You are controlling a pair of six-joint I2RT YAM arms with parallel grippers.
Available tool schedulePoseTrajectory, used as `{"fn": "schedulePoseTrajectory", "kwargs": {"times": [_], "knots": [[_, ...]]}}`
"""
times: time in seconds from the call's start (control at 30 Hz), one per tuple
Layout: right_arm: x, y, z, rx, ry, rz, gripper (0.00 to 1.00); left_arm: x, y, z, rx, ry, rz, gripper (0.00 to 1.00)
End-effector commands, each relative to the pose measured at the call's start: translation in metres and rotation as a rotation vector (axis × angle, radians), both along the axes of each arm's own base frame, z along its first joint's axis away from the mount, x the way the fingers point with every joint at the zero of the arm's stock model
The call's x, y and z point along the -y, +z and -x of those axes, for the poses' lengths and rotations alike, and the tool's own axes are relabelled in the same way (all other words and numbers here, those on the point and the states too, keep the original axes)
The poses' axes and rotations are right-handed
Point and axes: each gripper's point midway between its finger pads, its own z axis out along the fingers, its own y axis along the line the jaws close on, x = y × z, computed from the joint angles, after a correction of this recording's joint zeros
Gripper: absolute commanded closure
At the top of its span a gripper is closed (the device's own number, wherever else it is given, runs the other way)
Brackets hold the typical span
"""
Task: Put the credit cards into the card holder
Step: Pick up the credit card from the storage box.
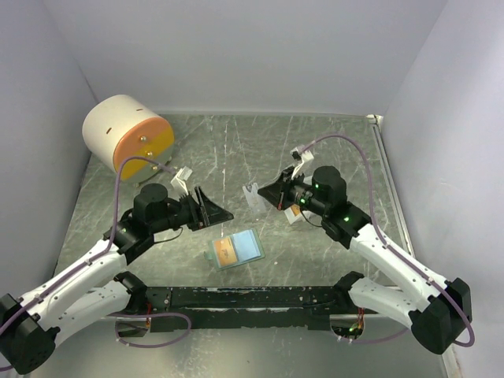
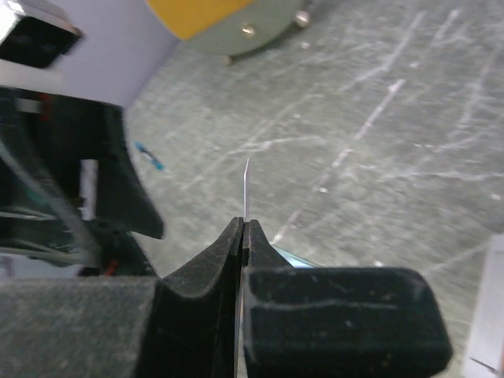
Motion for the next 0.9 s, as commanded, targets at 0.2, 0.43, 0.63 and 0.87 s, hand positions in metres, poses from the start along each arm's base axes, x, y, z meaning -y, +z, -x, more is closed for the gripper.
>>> {"fn": "schedulePoseTrajectory", "kwargs": {"times": [0.2,0.43,0.63,0.87], "knots": [[-0.033,0.067,0.043,-0.031,0.196,-0.457,1.0,0.015,0.036,-0.003,0.034,-0.025,0.246,0.23],[-0.035,0.06,0.055,-0.073,0.219,-0.491,1.0,0.021,0.046,0.006,0.057,-0.096,0.366,0.37],[-0.029,0.04,0.06,-0.106,0.196,-0.443,1.0,0.019,0.04,0.008,0.059,-0.093,0.381,0.7],[-0.023,0.009,0.053,-0.152,0.124,-0.336,0.94,0.015,0.016,0.007,0.024,-0.045,0.306,0.93]]}}
